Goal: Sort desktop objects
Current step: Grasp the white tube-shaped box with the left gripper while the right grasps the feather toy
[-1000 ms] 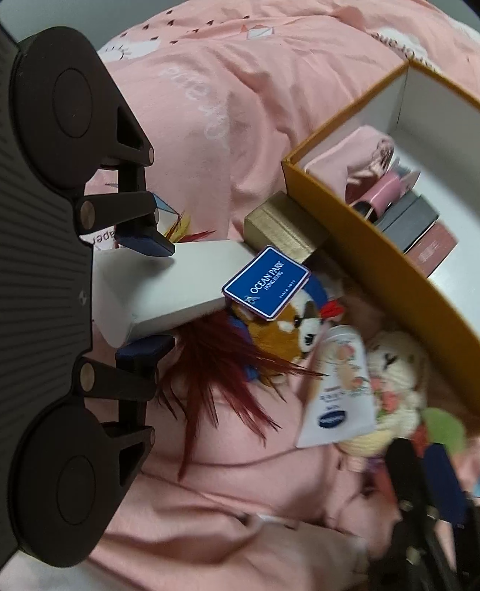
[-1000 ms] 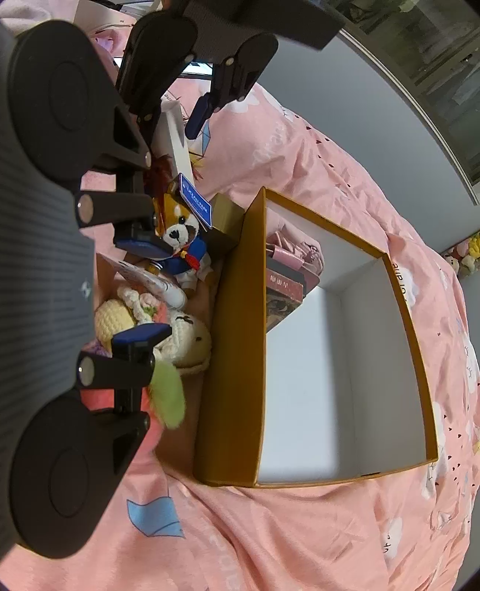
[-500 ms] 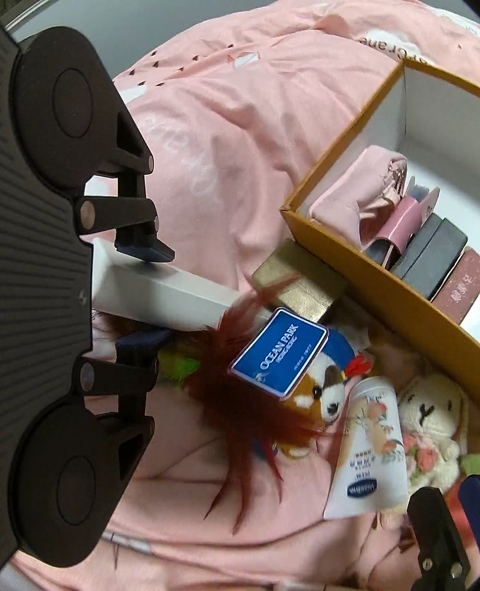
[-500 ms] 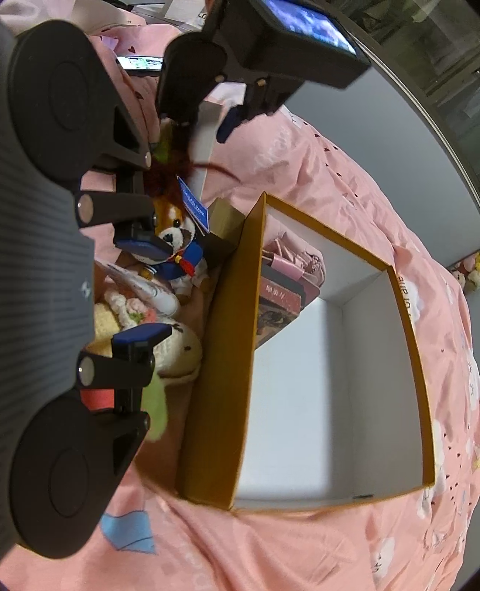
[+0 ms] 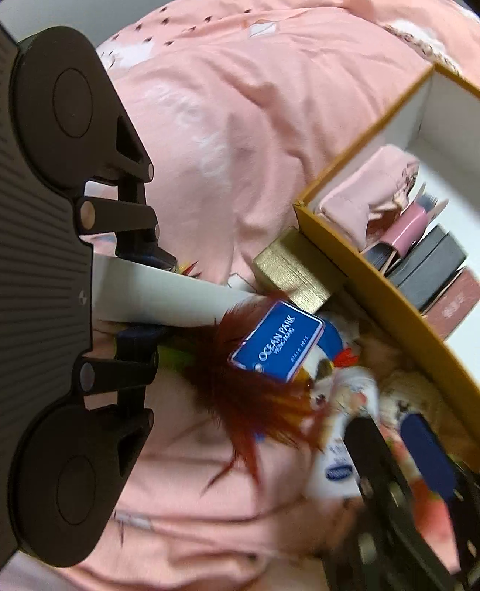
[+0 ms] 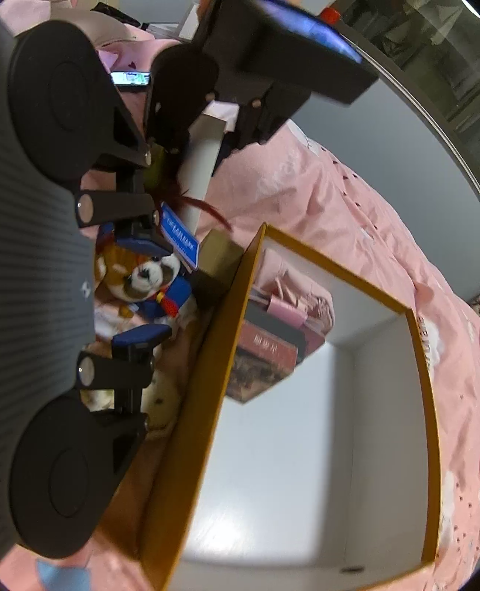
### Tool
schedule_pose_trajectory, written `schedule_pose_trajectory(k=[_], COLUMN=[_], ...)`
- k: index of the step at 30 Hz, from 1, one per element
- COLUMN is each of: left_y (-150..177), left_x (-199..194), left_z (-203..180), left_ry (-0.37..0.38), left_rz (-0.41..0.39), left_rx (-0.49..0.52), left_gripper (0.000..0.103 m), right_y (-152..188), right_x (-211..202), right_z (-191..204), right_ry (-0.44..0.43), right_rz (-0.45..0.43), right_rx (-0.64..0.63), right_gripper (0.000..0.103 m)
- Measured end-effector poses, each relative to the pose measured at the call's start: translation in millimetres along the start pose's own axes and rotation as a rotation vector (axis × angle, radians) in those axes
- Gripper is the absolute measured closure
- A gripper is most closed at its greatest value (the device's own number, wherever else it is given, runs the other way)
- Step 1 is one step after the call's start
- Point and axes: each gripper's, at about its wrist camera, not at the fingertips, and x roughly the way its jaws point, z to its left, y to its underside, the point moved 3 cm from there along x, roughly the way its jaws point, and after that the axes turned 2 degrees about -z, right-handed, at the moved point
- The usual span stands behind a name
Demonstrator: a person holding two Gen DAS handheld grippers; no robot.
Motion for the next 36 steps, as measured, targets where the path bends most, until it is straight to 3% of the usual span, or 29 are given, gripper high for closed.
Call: schedule_pose_trajectory(k=[11, 18, 21, 30, 36], left_y=[53.2, 76.3, 80.5, 82.1, 84.9], left_x=[-40.0, -81.9, -81.7, -51.7, -31.7], left_z=[32.7, 59.3, 65.7, 58.0, 59.0], left_ry=[0.133, 0.065, 0.036, 0.038, 0.052], left_rz=[-0.247, -0.475, -0.544, -0.525, -0.511], left_rx=[-0.382, -0.585, -0.632, -0.661, -0.699], left_gripper=[0.07, 0.07, 0.07, 0.07, 0.07], right_y=[-20.5, -32.8, -36.8, -35.3, -33.9], right_x=[39.7, 63.1, 74.6, 101.1, 83.3], right_z=[16.4, 25.4, 28.3, 35.6, 50.1], right_ry=[0.016, 0.024, 0.016, 0.072, 0.012], right_rz=[0.047, 0.076, 0.099, 0.143, 0.111], right_rx=[-0.014, 0.006, 0.039, 0.034, -0.068], right_gripper=[0.059, 0.054, 0.052, 0.045, 0.046])
